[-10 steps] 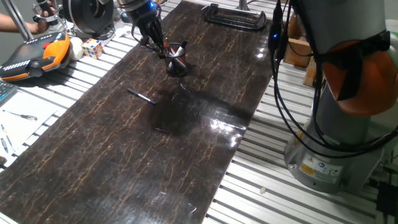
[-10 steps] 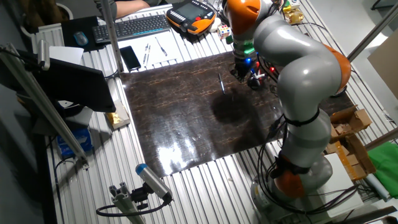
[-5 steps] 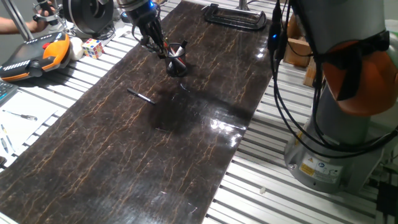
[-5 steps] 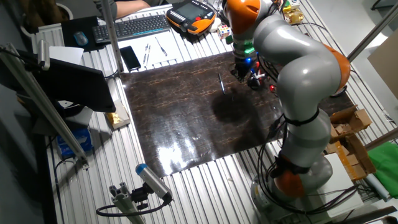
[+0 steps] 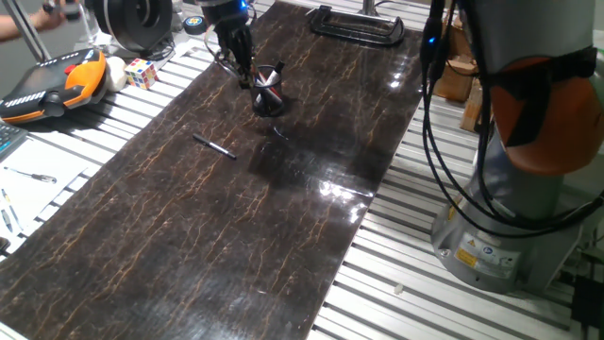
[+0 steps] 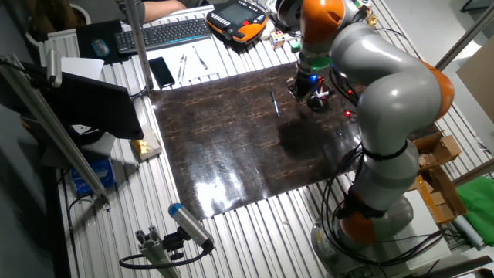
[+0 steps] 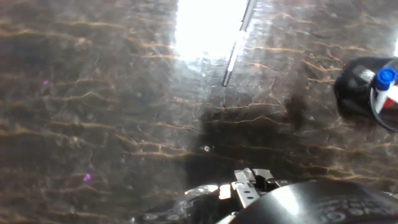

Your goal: Put the pen into the pen holder

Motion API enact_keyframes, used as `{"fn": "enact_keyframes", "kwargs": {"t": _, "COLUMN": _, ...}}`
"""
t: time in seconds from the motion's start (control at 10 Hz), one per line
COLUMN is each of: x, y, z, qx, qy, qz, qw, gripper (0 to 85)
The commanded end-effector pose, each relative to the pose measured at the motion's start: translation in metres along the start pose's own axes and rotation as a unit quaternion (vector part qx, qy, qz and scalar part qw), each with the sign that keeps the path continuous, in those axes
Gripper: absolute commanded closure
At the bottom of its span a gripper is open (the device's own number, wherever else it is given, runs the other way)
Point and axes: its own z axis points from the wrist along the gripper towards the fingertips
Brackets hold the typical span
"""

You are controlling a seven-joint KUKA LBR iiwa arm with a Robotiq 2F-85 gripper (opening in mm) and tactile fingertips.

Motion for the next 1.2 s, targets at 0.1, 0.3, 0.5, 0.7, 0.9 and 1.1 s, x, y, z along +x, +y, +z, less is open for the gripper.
{"fn": "enact_keyframes", "kwargs": {"t": 0.1, "x": 0.000, "y": -0.001, "z": 0.000, "qx": -0.014, "qy": 0.020, "qz": 0.027, "qw": 0.999, "gripper": 84.3}}
{"fn": "enact_keyframes", "kwargs": {"t": 0.3, "x": 0.000, "y": -0.001, "z": 0.000, "qx": 0.049, "qy": -0.057, "qz": 0.036, "qw": 0.997, "gripper": 84.3}}
{"fn": "enact_keyframes", "kwargs": {"t": 0.5, "x": 0.000, "y": -0.001, "z": 0.000, "qx": 0.026, "qy": -0.026, "qz": 0.031, "qw": 0.999, "gripper": 84.3}}
{"fn": "enact_keyframes", "kwargs": {"t": 0.7, "x": 0.000, "y": -0.001, "z": 0.000, "qx": 0.040, "qy": -0.027, "qz": 0.048, "qw": 0.998, "gripper": 82.7}}
{"fn": "enact_keyframes", "kwargs": {"t": 0.9, "x": -0.010, "y": 0.019, "z": -0.004, "qx": 0.041, "qy": -0.035, "qz": 0.077, "qw": 0.996, "gripper": 70.7}}
{"fn": "enact_keyframes", "kwargs": {"t": 1.1, "x": -0.021, "y": 0.038, "z": -0.001, "qx": 0.062, "qy": -0.077, "qz": 0.097, "qw": 0.990, "gripper": 64.3}}
